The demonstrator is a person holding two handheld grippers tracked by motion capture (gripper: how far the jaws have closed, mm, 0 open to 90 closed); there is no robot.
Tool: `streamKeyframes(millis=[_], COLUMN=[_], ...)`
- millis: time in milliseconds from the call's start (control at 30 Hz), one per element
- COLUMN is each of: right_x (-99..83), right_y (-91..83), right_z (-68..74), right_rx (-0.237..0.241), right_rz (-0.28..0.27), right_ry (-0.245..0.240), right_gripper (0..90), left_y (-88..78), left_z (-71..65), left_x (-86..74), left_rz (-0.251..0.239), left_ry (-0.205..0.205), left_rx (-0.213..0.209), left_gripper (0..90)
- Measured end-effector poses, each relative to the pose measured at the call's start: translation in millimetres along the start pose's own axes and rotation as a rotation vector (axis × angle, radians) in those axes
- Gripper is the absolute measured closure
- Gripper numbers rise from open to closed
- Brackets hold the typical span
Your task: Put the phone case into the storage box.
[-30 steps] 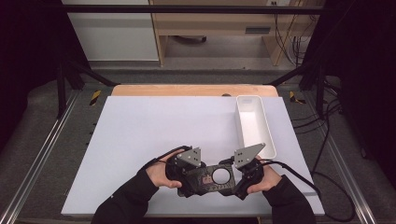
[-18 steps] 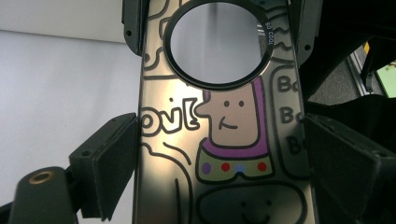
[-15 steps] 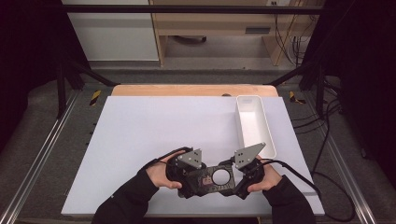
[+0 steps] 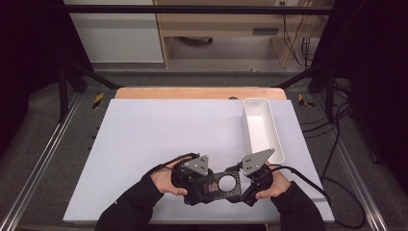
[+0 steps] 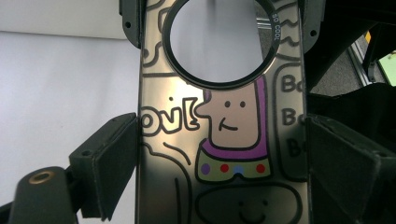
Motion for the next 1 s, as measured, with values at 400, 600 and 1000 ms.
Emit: streamKeyframes(millis=[400, 600, 1000], right_x=[0.0, 0.6, 1.3], right_y=[0.0, -0.9, -4.5], right_z=[1.2, 0.7, 0.1], right_rx=[-0.012, -0.022, -0.040], right_rz=[0.003, -0.001, 0.003], right_ry=[-0.009, -0.010, -0.012], right_gripper=[12.6, 12.7, 12.7], left_y=[0.8, 0.1, -11.4], left_z=[-0.3, 1.9, 5.8], left_x=[0.1, 0.4, -2.9], left_rz=[0.002, 0.002, 0.016], left_ry=[-0.009, -0.032, -0.052], left_rx=[0.005, 0.017, 0.041], left_gripper=[11.1, 9.8, 4.6])
Point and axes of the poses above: each handheld gripper's, and its own axes: y roughly forward along the jaws, x roughly out of its top, z roughly to its left, the point moved 8 cm from there along y, roughly forward along the jaws, and after that the axes turned 10 degrees about x, right-handed, at the moved point
